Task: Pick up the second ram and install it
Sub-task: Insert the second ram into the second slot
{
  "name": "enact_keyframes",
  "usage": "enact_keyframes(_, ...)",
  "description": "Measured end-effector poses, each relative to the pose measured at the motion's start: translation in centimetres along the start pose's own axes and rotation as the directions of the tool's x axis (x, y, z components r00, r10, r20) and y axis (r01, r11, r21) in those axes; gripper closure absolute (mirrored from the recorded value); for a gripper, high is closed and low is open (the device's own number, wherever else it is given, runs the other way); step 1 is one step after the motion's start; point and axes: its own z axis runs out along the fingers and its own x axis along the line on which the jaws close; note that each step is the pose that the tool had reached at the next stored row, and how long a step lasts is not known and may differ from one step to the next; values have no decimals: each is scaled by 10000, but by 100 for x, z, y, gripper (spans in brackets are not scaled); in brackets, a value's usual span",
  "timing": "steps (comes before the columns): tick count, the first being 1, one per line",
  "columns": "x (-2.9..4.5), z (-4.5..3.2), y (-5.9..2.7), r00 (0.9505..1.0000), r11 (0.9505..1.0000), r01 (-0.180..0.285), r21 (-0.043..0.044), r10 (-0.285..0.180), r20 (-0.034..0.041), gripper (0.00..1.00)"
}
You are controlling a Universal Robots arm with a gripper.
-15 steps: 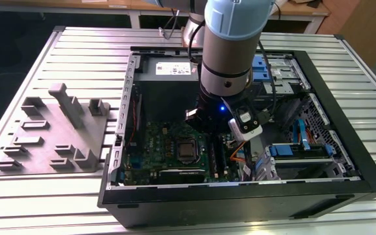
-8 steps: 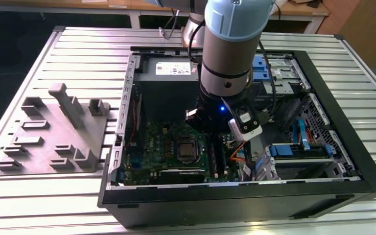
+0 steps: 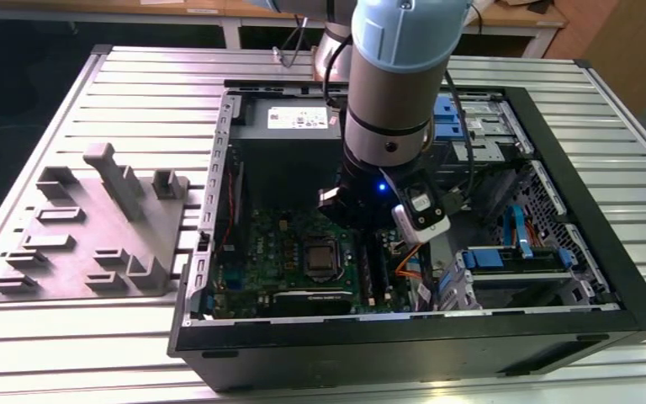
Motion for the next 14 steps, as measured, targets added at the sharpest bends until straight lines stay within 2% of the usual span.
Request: enact_keyframes(14, 0, 15, -1, 10000, 10000, -1, -32, 1, -1, 88)
